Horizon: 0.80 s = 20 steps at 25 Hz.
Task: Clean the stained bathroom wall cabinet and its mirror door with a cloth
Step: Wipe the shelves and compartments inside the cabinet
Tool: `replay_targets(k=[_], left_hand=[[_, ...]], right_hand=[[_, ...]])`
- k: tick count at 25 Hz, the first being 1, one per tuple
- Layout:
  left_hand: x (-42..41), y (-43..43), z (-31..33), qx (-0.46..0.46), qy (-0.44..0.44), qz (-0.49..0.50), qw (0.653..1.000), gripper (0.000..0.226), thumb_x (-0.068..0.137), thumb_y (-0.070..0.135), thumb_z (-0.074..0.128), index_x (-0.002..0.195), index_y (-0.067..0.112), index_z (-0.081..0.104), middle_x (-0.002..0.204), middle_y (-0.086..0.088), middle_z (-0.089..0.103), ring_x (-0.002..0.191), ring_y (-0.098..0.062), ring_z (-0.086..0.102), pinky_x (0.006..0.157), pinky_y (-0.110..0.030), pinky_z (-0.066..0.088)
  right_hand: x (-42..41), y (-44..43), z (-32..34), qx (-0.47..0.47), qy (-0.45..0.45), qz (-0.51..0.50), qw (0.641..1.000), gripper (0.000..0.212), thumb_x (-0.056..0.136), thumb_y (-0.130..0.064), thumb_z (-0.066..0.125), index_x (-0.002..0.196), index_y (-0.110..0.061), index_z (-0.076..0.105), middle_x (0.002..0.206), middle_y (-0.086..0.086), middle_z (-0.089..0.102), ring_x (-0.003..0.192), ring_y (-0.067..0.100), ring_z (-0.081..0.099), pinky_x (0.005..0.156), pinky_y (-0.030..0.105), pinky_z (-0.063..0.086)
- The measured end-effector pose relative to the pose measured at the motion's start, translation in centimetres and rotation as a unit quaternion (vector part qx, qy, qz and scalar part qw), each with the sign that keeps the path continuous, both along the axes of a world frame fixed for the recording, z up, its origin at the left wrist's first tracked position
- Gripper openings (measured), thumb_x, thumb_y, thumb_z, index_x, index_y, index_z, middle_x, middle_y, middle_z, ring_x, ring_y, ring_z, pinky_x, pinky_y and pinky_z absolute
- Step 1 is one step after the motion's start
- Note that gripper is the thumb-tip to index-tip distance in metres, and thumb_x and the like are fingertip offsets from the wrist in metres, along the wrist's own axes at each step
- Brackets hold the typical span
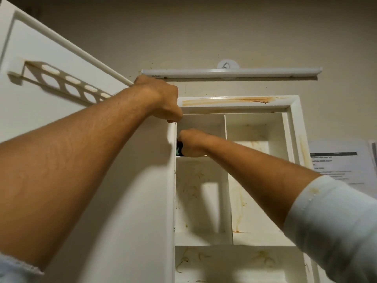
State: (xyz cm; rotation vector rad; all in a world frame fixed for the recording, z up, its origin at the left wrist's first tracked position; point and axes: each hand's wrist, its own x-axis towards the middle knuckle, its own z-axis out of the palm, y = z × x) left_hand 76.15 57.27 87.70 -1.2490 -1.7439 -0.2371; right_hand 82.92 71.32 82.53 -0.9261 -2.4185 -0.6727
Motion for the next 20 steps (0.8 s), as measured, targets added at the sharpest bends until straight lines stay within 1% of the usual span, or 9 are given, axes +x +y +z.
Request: replay_targets(k=[3, 5, 8, 10, 12, 14, 16, 18, 20], left_hand=[[0.0, -0.1, -0.1, -0.007, -0.001, -0.002, 1.000, 0.034, 0.088, 0.046, 0.057, 0.113, 0.023, 0.057, 0.088, 0.000, 0.058, 0.087, -0.023, 0.057, 0.077, -0.041, 0.037], [-0.3, 0.0, 0.0, -0.008, 0.007, -0.003, 1.000, 0.036, 0.088, 0.046, 0.057, 0.115, 0.023, 0.056, 0.090, 0.000, 0.059, 0.088, -0.023, 0.057, 0.079, -0.041, 0.038], [-0.3, 0.1, -0.1, -0.011, 0.009, 0.002, 1.000, 0.038, 0.088, 0.044, 0.056, 0.120, 0.022, 0.055, 0.093, -0.002, 0.059, 0.091, -0.025, 0.057, 0.086, -0.046, 0.042], [-0.3, 0.0, -0.1, -0.011, 0.021, 0.002, 1.000, 0.038, 0.089, 0.042, 0.055, 0.120, 0.021, 0.056, 0.090, -0.002, 0.059, 0.086, -0.023, 0.058, 0.082, -0.044, 0.041], [-0.5, 0.0, -0.2, -0.017, 0.024, 0.002, 1.000, 0.038, 0.088, 0.040, 0.054, 0.121, 0.020, 0.057, 0.090, -0.003, 0.059, 0.085, -0.023, 0.057, 0.079, -0.042, 0.038], [-0.4, -0.3, -0.1, -0.022, 0.028, 0.000, 0.999, 0.041, 0.088, 0.041, 0.055, 0.123, 0.019, 0.057, 0.092, -0.005, 0.060, 0.091, -0.025, 0.058, 0.080, -0.043, 0.037], [-0.4, -0.3, -0.3, -0.023, 0.033, -0.001, 0.999, 0.042, 0.089, 0.041, 0.055, 0.124, 0.018, 0.058, 0.094, -0.006, 0.061, 0.094, -0.026, 0.059, 0.082, -0.043, 0.038], [-0.7, 0.1, -0.2, -0.021, 0.037, 0.003, 0.999, 0.044, 0.090, 0.042, 0.055, 0.126, 0.018, 0.057, 0.097, -0.007, 0.061, 0.096, -0.027, 0.059, 0.082, -0.044, 0.038], [-0.7, 0.2, -0.1, -0.020, 0.036, 0.007, 0.999, 0.046, 0.090, 0.043, 0.056, 0.128, 0.018, 0.056, 0.098, -0.008, 0.061, 0.096, -0.027, 0.059, 0.082, -0.044, 0.037]], right_hand=[[2.8, -2.6, 1.6, -0.014, -0.089, -0.069, 0.994, 0.036, 0.093, -0.001, 0.056, 0.125, -0.014, 0.066, 0.112, 0.006, 0.065, 0.098, 0.027, 0.061, 0.080, 0.035, 0.052], [4.5, -2.7, 2.4, -0.030, -0.120, -0.111, 0.986, 0.045, 0.090, 0.000, 0.064, 0.131, -0.020, 0.061, 0.117, 0.005, 0.061, 0.103, 0.026, 0.060, 0.082, 0.034, 0.053], [4.8, -1.0, 1.2, 0.047, -0.141, -0.129, 0.980, 0.024, 0.093, -0.006, 0.064, 0.114, -0.018, 0.063, 0.110, 0.005, 0.065, 0.094, 0.023, 0.059, 0.078, 0.033, 0.051], [3.6, 0.6, 0.7, 0.076, -0.130, -0.148, 0.977, 0.023, 0.095, -0.011, 0.064, 0.117, -0.016, 0.067, 0.112, 0.006, 0.068, 0.089, 0.022, 0.058, 0.077, 0.032, 0.048], [2.9, 0.8, 1.0, 0.052, -0.116, -0.162, 0.979, 0.031, 0.095, -0.010, 0.064, 0.125, -0.016, 0.067, 0.118, 0.008, 0.067, 0.092, 0.023, 0.058, 0.080, 0.032, 0.048], [3.3, -0.1, 1.5, 0.038, -0.137, -0.160, 0.977, 0.031, 0.092, -0.005, 0.062, 0.121, -0.016, 0.069, 0.114, 0.008, 0.068, 0.094, 0.025, 0.061, 0.085, 0.035, 0.053], [3.9, -1.9, 1.9, 0.027, -0.176, -0.175, 0.968, 0.026, 0.090, -0.001, 0.058, 0.111, -0.013, 0.068, 0.101, 0.006, 0.067, 0.088, 0.023, 0.059, 0.076, 0.034, 0.051], [4.2, -2.9, 2.5, 0.014, -0.182, -0.178, 0.967, 0.022, 0.091, 0.000, 0.060, 0.104, -0.017, 0.063, 0.092, 0.001, 0.060, 0.084, 0.020, 0.056, 0.073, 0.032, 0.047], [3.9, -2.4, 2.4, 0.025, -0.165, -0.173, 0.971, 0.027, 0.091, -0.002, 0.062, 0.108, -0.022, 0.063, 0.098, 0.002, 0.062, 0.089, 0.022, 0.057, 0.076, 0.033, 0.050]])
